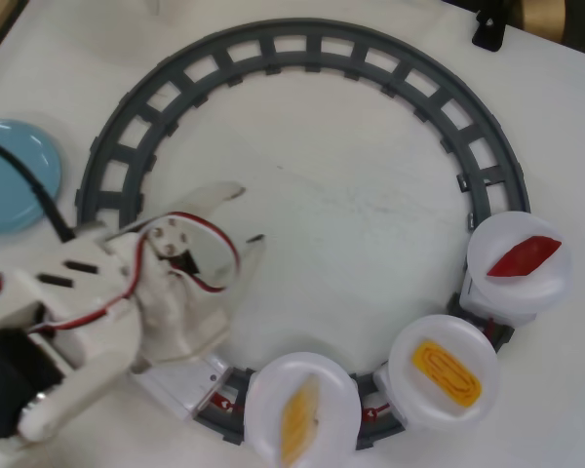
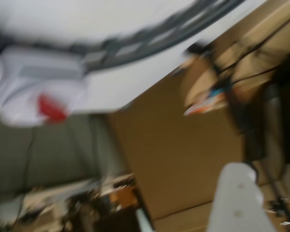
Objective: Pick up the sushi from the Shinkansen and put it on the blue dish
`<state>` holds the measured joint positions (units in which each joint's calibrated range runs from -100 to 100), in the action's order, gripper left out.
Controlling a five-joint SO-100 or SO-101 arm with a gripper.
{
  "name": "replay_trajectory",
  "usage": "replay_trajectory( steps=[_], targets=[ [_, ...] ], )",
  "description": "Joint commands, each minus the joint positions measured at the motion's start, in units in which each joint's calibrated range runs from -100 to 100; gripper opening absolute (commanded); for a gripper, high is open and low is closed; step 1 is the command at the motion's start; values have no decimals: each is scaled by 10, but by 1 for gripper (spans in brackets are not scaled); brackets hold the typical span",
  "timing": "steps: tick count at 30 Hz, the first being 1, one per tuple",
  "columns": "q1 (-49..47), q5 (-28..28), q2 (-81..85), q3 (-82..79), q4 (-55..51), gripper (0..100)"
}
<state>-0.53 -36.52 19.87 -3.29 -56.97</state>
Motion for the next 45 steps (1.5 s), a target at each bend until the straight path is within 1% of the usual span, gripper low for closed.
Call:
replay_trajectory(
  steps=[1, 4, 8, 11, 18, 23, 27, 30, 32, 36, 43, 45],
  targets=[
    [71, -50, -69, 107, 10, 17],
    [118, -83, -137, 182, 10, 17],
    [158, -119, -233, 281, 10, 17],
    [172, -148, -309, 360, 11, 17],
    [190, -182, -498, 527, 66, 17],
    [192, -180, -602, 631, 64, 19],
    [193, -179, -647, 691, 22, 28],
    [190, -173, -655, 730, -29, 31],
    [187, -161, -657, 753, -53, 31],
    [184, -154, -654, 780, -100, 31],
    [184, -110, -654, 841, -208, 31],
    [188, -105, -654, 864, -236, 31]
  ],
)
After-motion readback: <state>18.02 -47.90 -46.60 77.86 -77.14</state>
